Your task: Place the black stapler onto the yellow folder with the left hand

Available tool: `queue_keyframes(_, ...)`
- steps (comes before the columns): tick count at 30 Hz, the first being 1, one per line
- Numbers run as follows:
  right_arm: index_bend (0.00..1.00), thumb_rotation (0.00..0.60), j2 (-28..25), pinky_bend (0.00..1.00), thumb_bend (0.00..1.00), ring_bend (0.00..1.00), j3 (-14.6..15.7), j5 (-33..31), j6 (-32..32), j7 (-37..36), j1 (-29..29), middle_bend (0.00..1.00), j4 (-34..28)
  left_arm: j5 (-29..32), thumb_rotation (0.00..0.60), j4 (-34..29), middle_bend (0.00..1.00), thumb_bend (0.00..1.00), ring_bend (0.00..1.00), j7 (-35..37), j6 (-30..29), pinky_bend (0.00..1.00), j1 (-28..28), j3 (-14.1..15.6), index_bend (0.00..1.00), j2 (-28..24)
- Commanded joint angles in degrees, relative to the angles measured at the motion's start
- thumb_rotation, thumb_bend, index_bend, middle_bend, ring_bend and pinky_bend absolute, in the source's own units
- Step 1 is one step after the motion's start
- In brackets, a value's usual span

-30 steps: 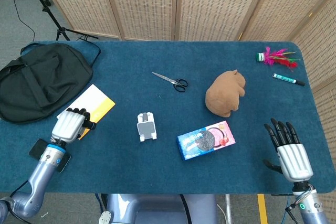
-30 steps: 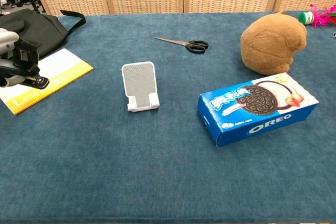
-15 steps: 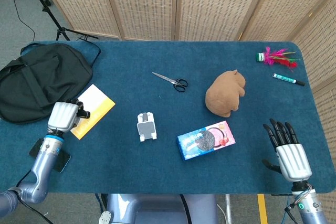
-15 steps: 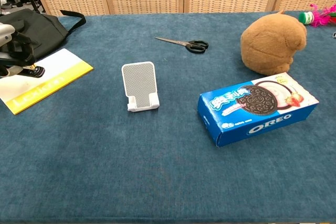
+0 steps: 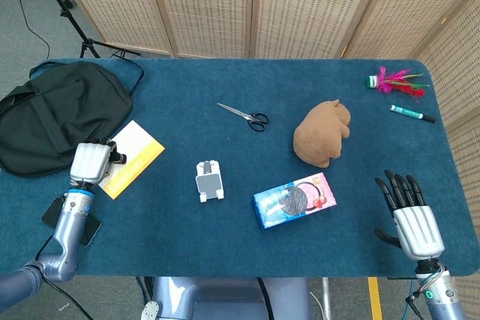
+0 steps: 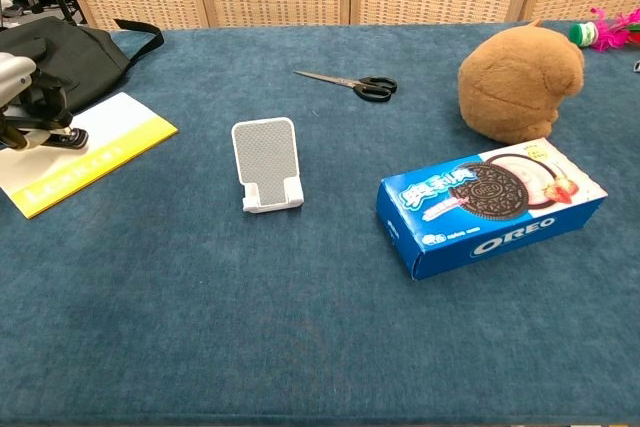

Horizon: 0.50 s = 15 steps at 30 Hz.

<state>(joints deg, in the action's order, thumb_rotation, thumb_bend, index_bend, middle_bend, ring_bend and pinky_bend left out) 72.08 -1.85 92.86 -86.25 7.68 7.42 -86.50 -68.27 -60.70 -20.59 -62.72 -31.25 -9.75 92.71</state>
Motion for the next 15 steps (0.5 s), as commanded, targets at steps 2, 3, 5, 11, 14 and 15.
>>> queue_keyframes(2,0.00,0.600,0.0,0.00,0.10,0.00,0.0,0.0,0.0,0.0,0.0,0.00,0.0,0.1,0.600,1.9,0.43,0.49,0.40,1.0,0.6,0.45,-0.4,-0.2,0.74,1.4)
queue_keyframes(3,0.00,0.600,0.0,0.00,0.10,0.00,0.0,0.0,-0.1,0.0,0.0,0.00,0.0,0.2,0.600,2.4,0.43,0.49,0.40,1.0,0.7,0.45,-0.5,-0.3,0.74,1.7)
queue_keyframes(5,0.00,0.600,0.1,0.00,0.10,0.00,0.0,0.0,-0.1,0.0,0.0,0.00,0.0,0.2,0.600,3.4,0.43,0.49,0.40,1.6,0.6,0.45,-0.6,-0.5,0.74,2.6)
queue_keyframes(11,0.00,0.600,0.2,0.00,0.10,0.00,0.0,0.1,0.0,0.1,0.0,0.00,0.1,-0.3,0.600,5.4,0.43,0.48,0.40,2.4,0.5,0.44,-0.8,-0.4,0.74,3.9)
queue_keyframes(14,0.00,0.600,0.2,0.00,0.10,0.00,0.0,0.2,0.0,0.1,0.1,0.00,0.2,-0.8,0.600,6.2,0.43,0.47,0.40,2.9,0.1,0.44,-0.9,-0.5,0.74,4.5)
queue_keyframes(15,0.00,0.600,0.2,0.00,0.10,0.00,0.1,0.2,0.0,0.1,0.1,0.00,0.2,-0.9,0.600,6.5,0.43,0.46,0.40,3.2,0.0,0.44,-0.9,-0.6,0.74,4.7)
